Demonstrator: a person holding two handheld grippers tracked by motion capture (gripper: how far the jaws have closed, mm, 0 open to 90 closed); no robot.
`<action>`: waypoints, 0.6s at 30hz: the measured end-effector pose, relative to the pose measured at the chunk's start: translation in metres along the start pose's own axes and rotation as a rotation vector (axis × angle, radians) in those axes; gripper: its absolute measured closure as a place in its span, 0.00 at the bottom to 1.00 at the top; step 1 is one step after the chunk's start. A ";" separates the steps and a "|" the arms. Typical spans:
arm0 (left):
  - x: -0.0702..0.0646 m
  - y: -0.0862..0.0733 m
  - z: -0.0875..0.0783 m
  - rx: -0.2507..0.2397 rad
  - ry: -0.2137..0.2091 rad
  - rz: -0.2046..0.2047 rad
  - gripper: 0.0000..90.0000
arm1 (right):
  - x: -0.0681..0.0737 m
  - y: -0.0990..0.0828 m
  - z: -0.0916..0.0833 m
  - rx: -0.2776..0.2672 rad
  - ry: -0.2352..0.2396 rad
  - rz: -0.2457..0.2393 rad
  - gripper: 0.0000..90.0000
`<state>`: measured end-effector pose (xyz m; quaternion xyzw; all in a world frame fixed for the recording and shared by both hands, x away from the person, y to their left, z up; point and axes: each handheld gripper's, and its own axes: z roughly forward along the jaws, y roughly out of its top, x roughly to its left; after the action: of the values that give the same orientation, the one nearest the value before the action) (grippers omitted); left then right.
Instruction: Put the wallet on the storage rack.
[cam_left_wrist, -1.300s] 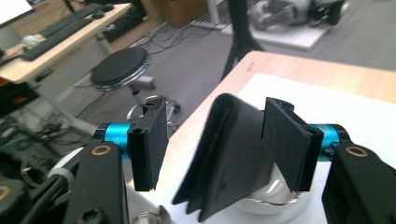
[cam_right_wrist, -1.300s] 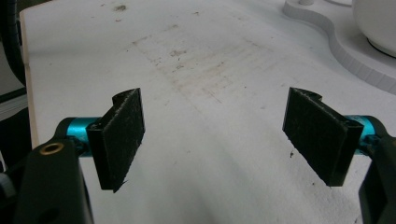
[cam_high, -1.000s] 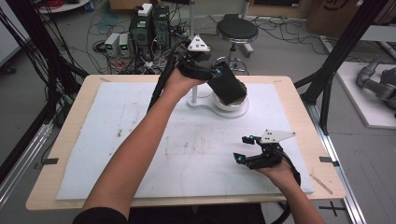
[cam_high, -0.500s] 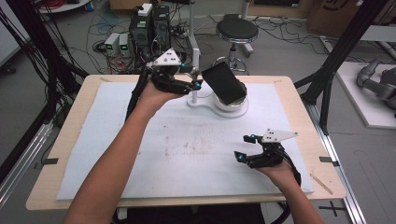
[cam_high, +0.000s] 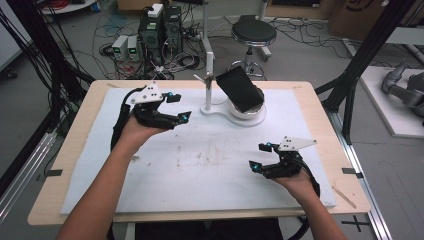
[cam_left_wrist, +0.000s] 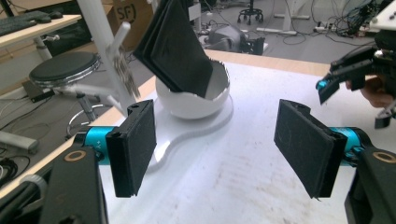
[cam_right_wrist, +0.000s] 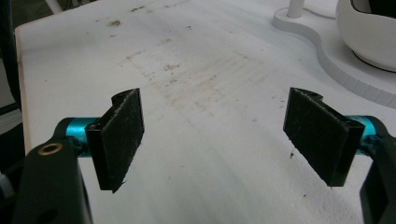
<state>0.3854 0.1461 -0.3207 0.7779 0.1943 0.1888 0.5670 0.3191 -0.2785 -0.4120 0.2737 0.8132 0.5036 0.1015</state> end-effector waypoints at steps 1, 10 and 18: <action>-0.001 -0.005 -0.003 0.007 0.003 -0.003 0.33 | 0.000 0.000 0.000 -0.003 0.000 0.001 0.23; -0.008 -0.038 -0.027 0.020 0.038 -0.024 0.29 | -0.003 -0.001 -0.002 -0.006 0.005 0.004 0.23; -0.021 -0.061 -0.041 0.052 0.046 -0.031 0.25 | -0.007 -0.003 -0.002 -0.005 -0.012 0.005 0.23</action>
<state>0.3410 0.1860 -0.3692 0.7847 0.2240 0.1927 0.5450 0.3233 -0.2851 -0.4141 0.2785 0.8105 0.5043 0.1058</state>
